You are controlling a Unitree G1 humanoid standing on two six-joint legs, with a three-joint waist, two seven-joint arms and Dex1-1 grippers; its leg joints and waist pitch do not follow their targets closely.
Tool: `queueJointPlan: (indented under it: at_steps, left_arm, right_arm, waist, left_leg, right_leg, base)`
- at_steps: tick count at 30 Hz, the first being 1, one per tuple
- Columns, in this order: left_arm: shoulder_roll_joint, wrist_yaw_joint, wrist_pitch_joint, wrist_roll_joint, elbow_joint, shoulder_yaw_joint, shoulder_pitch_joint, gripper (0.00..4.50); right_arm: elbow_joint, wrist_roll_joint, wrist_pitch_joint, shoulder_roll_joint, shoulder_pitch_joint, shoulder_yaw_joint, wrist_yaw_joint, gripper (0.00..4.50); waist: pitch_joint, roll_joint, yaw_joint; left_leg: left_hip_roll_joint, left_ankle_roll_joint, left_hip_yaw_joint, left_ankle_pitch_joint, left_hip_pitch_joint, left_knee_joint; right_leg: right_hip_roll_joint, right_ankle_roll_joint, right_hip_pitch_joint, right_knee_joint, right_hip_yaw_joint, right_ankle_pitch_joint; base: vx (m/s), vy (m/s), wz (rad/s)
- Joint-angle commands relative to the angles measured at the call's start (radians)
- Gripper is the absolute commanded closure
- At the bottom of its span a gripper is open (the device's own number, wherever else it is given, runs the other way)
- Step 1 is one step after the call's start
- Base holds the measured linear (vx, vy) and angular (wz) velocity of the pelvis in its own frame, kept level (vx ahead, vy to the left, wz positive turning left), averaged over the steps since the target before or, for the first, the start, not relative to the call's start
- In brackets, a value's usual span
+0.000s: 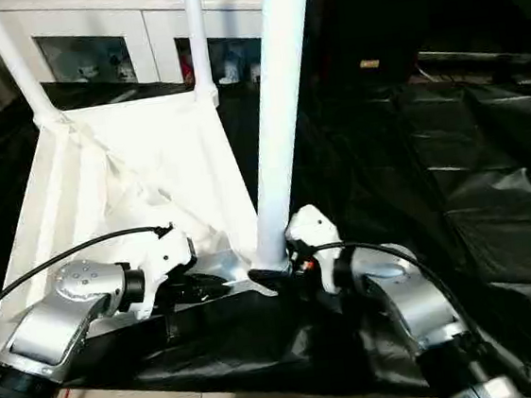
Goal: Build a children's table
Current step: Rotate leg to tighten
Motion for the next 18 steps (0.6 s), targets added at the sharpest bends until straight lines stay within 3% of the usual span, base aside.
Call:
queueJointPlan:
  at_steps: [1, 3, 8, 11, 15, 18]
  left_arm:
    - [-0.002, 0.016, -0.006, -0.014, 0.02, 0.008, -0.008, 4.5]
    - [-0.003, 0.018, -0.008, -0.012, 0.022, 0.008, -0.008, 4.5]
    - [-0.022, 0.058, -0.013, -0.004, 0.052, 0.023, -0.025, 4.5]
    - [-0.048, 0.112, -0.004, -0.002, 0.069, 0.042, -0.038, 4.5]
    - [-0.125, 0.255, 0.015, 0.047, 0.132, 0.044, -0.088, 4.5]
    - [-0.228, 0.373, 0.043, 0.064, 0.187, 0.044, -0.147, 4.5]
  right_arm:
    - [0.018, -0.017, -0.017, -0.007, -0.012, -0.005, -0.006, 1.36]
    - [0.025, -0.019, -0.023, -0.002, -0.014, -0.005, -0.006, 1.64]
    - [0.04, -0.021, -0.029, 0.027, -0.005, -0.012, -0.04, 1.77]
    - [0.046, -0.042, -0.026, 0.067, 0.009, -0.028, -0.136, 1.77]
    - [0.058, -0.078, 0.015, 0.169, 0.028, -0.052, -0.337, 1.77]
    - [0.107, -0.114, 0.061, 0.293, 0.002, -0.074, -0.553, 1.77]
  waist:
    - [-0.058, -0.005, 0.005]
    - [-0.059, -0.004, 0.005]
    - [-0.056, -0.002, 0.006]
    - [-0.056, 0.002, 0.004]
    - [-0.053, 0.0, 0.0]
    - [-0.051, -0.001, -0.003]
  left_leg:
    - [0.108, 0.05, -0.048, -0.126, 0.019, -0.082]
    - [0.107, 0.05, -0.048, -0.126, 0.019, -0.081]
    - [0.107, 0.042, -0.048, -0.146, 0.021, -0.083]
    - [0.108, 0.02, -0.05, -0.167, 0.022, -0.087]
    - [0.107, -0.001, -0.049, -0.192, 0.025, -0.091]
    - [0.105, -0.019, -0.05, -0.188, 0.026, -0.095]
  right_leg:
    - [-0.116, -0.265, 0.038, -0.068, 0.057, -0.06]
    - [-0.117, -0.268, 0.038, -0.068, 0.058, -0.046]
    - [-0.117, -0.27, 0.037, -0.072, 0.058, -0.073]
    - [-0.117, -0.263, 0.035, -0.074, 0.059, -0.102]
    - [-0.115, -0.245, 0.031, -0.081, 0.062, -0.143]
    - [-0.116, -0.238, 0.027, -0.081, 0.064, -0.151]
  base:
    - [0.0, 0.0, 0.0]
    - [0.0, 0.0, 0.0]
    - [0.0, 0.0, 0.0]
    - [0.0, 0.0, 0.0]
    - [0.0, 0.0, 0.0]
    - [0.0, 0.0, 0.0]
